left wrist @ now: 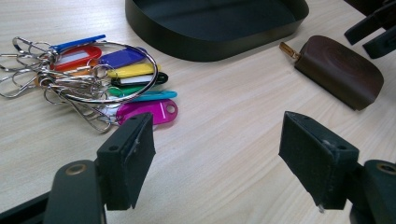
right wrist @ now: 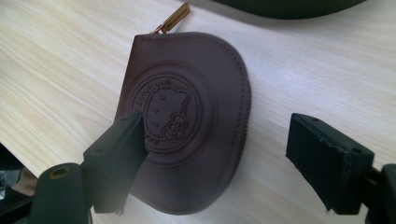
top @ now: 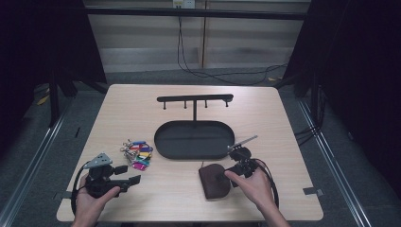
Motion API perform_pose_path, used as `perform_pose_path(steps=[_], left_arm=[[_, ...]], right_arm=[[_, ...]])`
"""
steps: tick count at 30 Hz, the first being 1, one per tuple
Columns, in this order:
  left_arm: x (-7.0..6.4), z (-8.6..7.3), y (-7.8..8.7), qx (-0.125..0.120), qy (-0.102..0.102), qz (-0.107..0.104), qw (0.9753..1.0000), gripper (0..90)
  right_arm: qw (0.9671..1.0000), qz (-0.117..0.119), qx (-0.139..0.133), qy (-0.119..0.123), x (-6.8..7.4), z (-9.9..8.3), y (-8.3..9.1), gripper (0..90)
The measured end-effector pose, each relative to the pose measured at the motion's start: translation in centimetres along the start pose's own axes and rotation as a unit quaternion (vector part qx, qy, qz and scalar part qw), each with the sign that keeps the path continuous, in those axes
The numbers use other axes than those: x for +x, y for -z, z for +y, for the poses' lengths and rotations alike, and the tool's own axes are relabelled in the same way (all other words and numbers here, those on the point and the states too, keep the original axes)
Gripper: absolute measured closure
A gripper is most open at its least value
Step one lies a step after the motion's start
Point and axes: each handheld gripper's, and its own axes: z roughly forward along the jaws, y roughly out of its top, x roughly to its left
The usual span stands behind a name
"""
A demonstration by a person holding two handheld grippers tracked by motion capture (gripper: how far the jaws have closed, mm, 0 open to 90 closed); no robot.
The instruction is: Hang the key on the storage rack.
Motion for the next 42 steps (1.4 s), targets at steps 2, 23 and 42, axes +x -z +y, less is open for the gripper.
perform_pose_path(steps=[2,23,42], left_arm=[[0.0,0.0,0.0,0.0,0.0,0.0,1.0,26.5],[-0.1,0.0,-0.1,0.004,-0.001,0.002,1.0,27.0],[0.0,0.1,-0.1,0.005,-0.005,0.006,1.0,26.5]], right_arm=[[0.9999,-0.001,0.016,-0.001,0.2,0.2,-0.5,17.0],[0.9983,-0.03,0.05,-0.008,1.2,1.1,-2.6,12.0],[0.9975,0.019,0.052,-0.045,0.4,1.0,-2.4,27.8]])
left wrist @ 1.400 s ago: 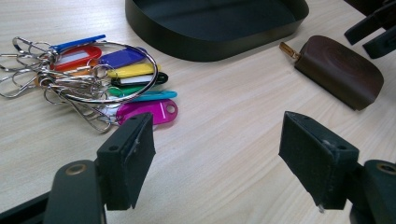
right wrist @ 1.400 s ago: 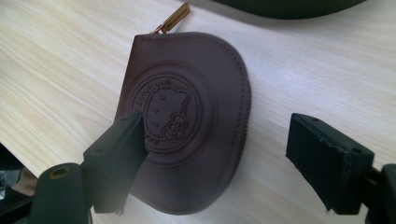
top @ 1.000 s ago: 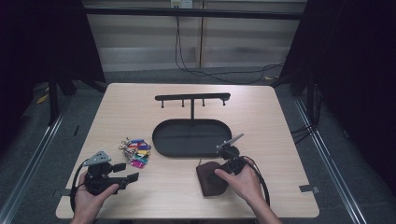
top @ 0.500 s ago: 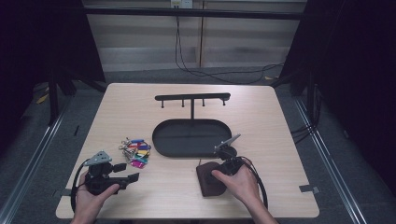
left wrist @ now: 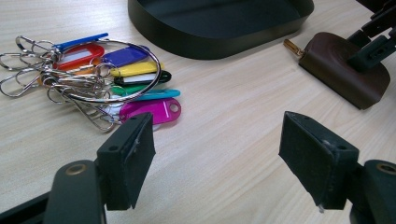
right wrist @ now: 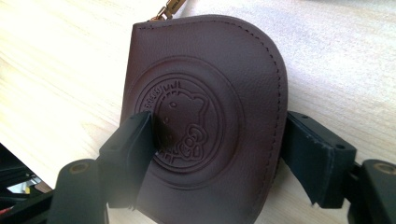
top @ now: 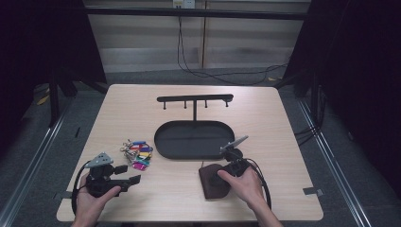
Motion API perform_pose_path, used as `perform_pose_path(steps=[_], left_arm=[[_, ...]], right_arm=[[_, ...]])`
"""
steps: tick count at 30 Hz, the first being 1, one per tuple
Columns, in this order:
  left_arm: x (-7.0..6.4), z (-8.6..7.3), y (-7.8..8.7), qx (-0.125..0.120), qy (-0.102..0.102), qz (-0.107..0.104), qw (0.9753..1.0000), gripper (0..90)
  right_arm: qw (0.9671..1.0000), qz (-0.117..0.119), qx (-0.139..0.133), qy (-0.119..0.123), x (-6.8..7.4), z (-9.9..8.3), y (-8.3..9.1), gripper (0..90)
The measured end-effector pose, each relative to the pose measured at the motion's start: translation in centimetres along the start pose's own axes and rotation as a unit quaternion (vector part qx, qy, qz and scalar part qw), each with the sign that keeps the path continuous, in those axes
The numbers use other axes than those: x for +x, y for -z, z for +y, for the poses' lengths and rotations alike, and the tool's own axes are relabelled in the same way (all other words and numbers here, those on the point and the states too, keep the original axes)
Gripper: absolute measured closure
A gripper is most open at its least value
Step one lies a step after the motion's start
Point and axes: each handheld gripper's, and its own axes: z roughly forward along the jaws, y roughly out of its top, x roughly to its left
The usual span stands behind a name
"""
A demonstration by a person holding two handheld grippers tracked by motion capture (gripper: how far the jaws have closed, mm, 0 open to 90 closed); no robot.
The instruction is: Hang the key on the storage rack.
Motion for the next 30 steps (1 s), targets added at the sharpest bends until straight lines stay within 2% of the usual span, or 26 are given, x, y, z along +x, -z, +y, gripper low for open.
perform_pose_path(steps=[3,4,5,6,7,12,15,20,21,26,27,30], left_arm=[[0.0,0.0,0.0,0.0,0.0,-0.002,1.0,26.3],[0.0,0.0,0.1,0.0,-0.003,-0.002,1.0,26.2],[0.0,0.0,0.1,0.0,-0.003,-0.002,1.0,26.2],[0.0,0.0,0.1,0.0,-0.002,-0.002,1.0,26.2],[0.0,0.0,0.0,0.0,-0.001,-0.002,1.0,26.2],[0.0,0.0,0.1,-0.001,-0.002,-0.001,1.0,26.3],[0.0,0.0,0.1,0.0,-0.002,-0.001,1.0,26.2],[0.0,0.0,0.0,0.0,-0.002,-0.003,1.0,26.2],[-0.1,0.0,0.0,0.001,-0.002,-0.002,1.0,26.2],[-0.1,0.0,0.0,0.002,-0.002,-0.003,1.0,26.3],[-0.1,0.0,0.0,0.002,-0.002,-0.003,1.0,26.3],[-0.1,0.0,0.0,0.004,-0.003,-0.003,1.0,26.3]], right_arm=[[1.0,-0.005,-0.001,0.002,0.1,0.0,0.1,30.0],[1.0,-0.005,-0.006,0.0,0.0,0.0,0.3,35.5],[0.9999,-0.001,-0.012,-0.002,-0.2,0.0,0.6,46.6],[0.9999,-0.001,-0.012,-0.002,-0.2,0.0,0.6,46.6],[0.9997,0.012,-0.022,-0.007,-0.5,0.0,1.1,54.9],[0.9997,0.012,-0.018,-0.008,-0.5,0.2,1.0,55.6],[0.9997,0.011,-0.02,-0.006,-0.4,0.3,1.3,60.5],[0.9999,0.0,-0.013,0.009,0.1,0.2,1.8,65.3],[0.9997,0.002,-0.017,0.015,0.3,0.2,2.1,69.0],[0.9995,-0.002,-0.014,0.027,0.6,0.3,2.5,70.4],[0.9994,0.002,-0.017,0.029,0.7,0.3,2.8,72.9],[0.9993,-0.005,-0.015,0.035,0.9,0.3,3.0,73.0]])
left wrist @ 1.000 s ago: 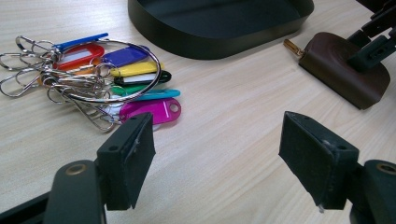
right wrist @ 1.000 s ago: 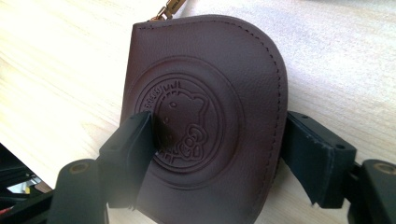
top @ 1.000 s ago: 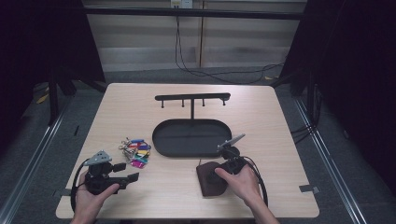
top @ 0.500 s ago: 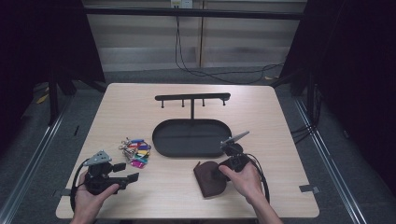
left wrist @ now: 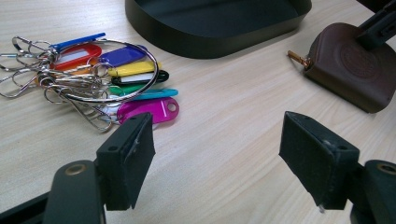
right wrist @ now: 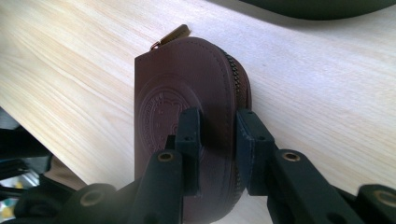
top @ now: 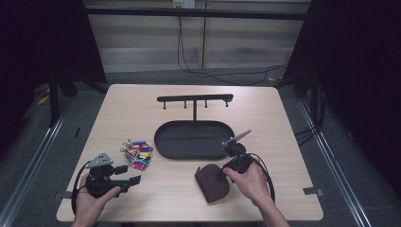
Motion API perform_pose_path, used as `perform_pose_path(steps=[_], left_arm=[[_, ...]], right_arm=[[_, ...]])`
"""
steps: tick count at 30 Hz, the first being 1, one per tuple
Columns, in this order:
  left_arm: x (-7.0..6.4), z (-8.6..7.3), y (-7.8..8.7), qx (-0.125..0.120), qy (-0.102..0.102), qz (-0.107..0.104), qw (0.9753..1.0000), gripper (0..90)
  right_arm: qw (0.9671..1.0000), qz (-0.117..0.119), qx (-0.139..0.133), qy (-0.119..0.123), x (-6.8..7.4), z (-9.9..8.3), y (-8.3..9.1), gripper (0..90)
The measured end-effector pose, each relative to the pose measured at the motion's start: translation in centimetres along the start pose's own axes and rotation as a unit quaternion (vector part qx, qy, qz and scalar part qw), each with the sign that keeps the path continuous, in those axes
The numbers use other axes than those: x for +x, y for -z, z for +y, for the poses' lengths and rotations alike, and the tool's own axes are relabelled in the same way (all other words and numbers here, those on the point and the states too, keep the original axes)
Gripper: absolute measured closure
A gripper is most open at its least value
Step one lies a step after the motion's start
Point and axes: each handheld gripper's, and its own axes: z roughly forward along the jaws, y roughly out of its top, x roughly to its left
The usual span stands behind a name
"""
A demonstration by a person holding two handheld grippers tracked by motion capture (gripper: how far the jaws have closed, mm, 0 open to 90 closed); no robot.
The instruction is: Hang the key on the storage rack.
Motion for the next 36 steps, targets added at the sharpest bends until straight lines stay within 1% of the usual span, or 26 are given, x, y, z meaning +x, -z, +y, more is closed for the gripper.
perform_pose_path(steps=[3,5,6,7,8,9,12,14,15,17,18,19,24,27,30,33,36], left_arm=[[0.0,0.0,0.0,0.0,0.0,-0.001,1.0,26.3],[0.0,0.0,0.0,-0.005,0.004,0.004,1.0,26.0],[0.0,0.0,0.0,-0.005,0.004,0.004,1.0,25.9],[0.1,0.0,0.0,-0.004,0.005,0.004,1.0,25.8],[0.1,0.0,0.0,-0.004,0.005,0.005,1.0,25.8],[0.1,0.0,0.0,-0.004,0.006,0.004,1.0,25.7],[0.0,0.0,0.0,-0.003,0.005,0.003,1.0,25.8],[0.0,0.0,0.0,-0.003,0.004,0.003,1.0,25.8],[0.1,0.0,0.0,-0.004,0.005,0.006,1.0,25.8],[0.1,0.0,0.0,-0.004,0.006,0.006,1.0,25.5],[0.1,0.0,0.0,-0.004,0.006,0.006,1.0,25.5],[0.1,0.0,0.0,-0.004,0.006,0.006,1.0,25.5],[0.1,0.0,0.0,-0.003,0.006,0.006,1.0,25.5],[0.1,0.0,0.0,-0.003,0.006,0.005,1.0,25.5],[0.1,0.0,0.0,-0.003,0.006,0.006,1.0,25.5],[0.1,0.0,0.0,-0.002,0.007,0.005,1.0,25.5],[0.1,0.0,-0.1,-0.001,0.006,0.005,1.0,25.4]], right_arm=[[1.0,0.0,0.0,0.003,0.1,0.0,0.1,73.4],[0.9998,0.013,-0.005,0.011,0.2,0.1,0.5,78.7],[0.9998,0.013,-0.005,0.011,0.2,0.1,0.5,78.7],[0.9997,0.016,-0.005,0.02,0.4,0.2,0.7,80.2],[0.9997,0.016,-0.005,0.02,0.4,0.2,0.7,80.2],[0.9997,0.01,-0.001,0.024,0.7,0.4,0.8,80.5],[0.9995,0.011,-0.002,0.029,0.9,0.6,0.9,81.4],[0.9995,0.006,-0.003,0.03,1.0,0.8,1.3,81.5],[0.9995,0.001,-0.008,0.031,1.0,0.8,1.5,81.5],[0.9994,-0.01,-0.008,0.033,1.0,0.9,1.9,81.9],[0.9995,-0.014,-0.005,0.03,1.0,0.9,2.0,82.0],[0.9993,-0.017,-0.001,0.034,1.0,0.9,2.1,82.3],[0.999,-0.02,-0.006,0.038,1.1,1.0,2.7,83.4],[0.9988,-0.028,0.0,0.04,1.1,1.1,3.0,83.8],[0.9987,-0.032,-0.001,0.04,1.2,1.3,3.4,83.9],[0.9983,-0.042,-0.004,0.04,1.4,1.5,4.0,83.8],[0.9977,-0.052,-0.001,0.044,1.5,1.7,4.6,83.8]])
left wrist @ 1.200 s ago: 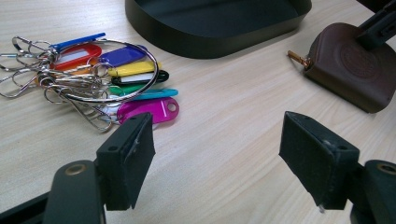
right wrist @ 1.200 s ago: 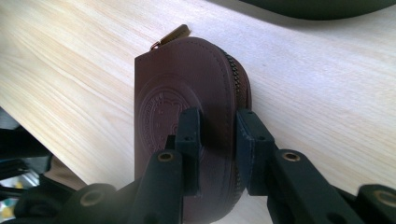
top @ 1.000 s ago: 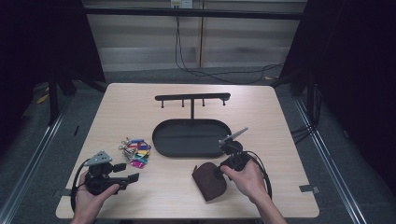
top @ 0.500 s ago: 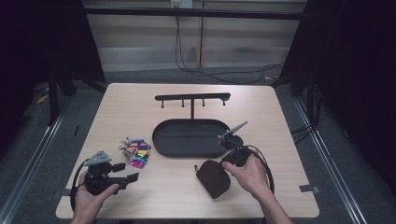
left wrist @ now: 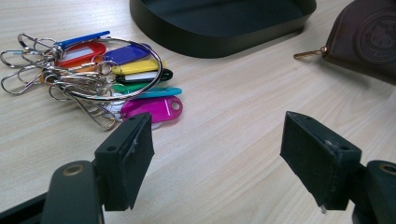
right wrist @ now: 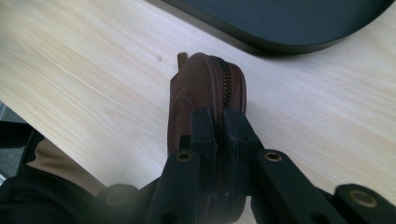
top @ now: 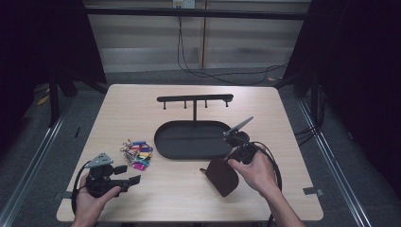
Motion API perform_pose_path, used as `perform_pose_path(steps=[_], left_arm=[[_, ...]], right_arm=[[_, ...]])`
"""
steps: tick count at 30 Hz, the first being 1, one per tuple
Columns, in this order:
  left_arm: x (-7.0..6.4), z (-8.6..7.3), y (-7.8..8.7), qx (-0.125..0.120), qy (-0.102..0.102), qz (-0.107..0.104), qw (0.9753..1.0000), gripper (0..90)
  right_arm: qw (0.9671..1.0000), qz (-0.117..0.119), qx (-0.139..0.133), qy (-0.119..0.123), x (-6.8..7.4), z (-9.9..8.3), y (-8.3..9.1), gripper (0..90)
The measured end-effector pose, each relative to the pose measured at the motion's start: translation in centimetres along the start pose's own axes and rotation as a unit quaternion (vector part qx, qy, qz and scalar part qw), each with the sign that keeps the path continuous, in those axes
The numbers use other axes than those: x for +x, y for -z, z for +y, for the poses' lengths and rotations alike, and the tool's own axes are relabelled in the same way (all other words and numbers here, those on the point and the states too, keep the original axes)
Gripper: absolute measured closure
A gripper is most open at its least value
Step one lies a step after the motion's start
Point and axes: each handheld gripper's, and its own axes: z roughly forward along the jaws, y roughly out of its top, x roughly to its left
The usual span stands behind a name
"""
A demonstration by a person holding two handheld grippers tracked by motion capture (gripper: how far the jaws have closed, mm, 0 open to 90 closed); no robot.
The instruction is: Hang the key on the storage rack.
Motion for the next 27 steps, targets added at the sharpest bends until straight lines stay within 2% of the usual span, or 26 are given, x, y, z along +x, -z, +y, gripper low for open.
perform_pose_path(steps=[5,7,13,22,27], left_arm=[[0.0,0.0,0.0,0.001,0.001,0.0,1.0,25.4],[0.0,0.0,0.0,0.002,0.001,-0.001,1.0,25.3],[0.0,0.0,0.0,0.002,0.003,-0.001,1.0,25.1],[0.0,0.0,-0.1,0.003,0.002,0.0,1.0,25.1],[0.0,0.0,-0.1,0.005,0.0,0.001,1.0,25.2]], right_arm=[[0.9999,-0.008,0.008,0.003,-0.1,0.2,0.5,83.8],[0.9999,-0.005,0.012,-0.007,-0.4,0.3,0.8,83.8],[0.9998,-0.008,0.013,-0.015,-0.8,0.2,1.4,83.9],[0.9985,-0.032,0.042,-0.012,-1.4,0.7,3.0,83.7],[0.9983,-0.04,0.037,-0.019,-1.7,1.1,3.8,83.7]])
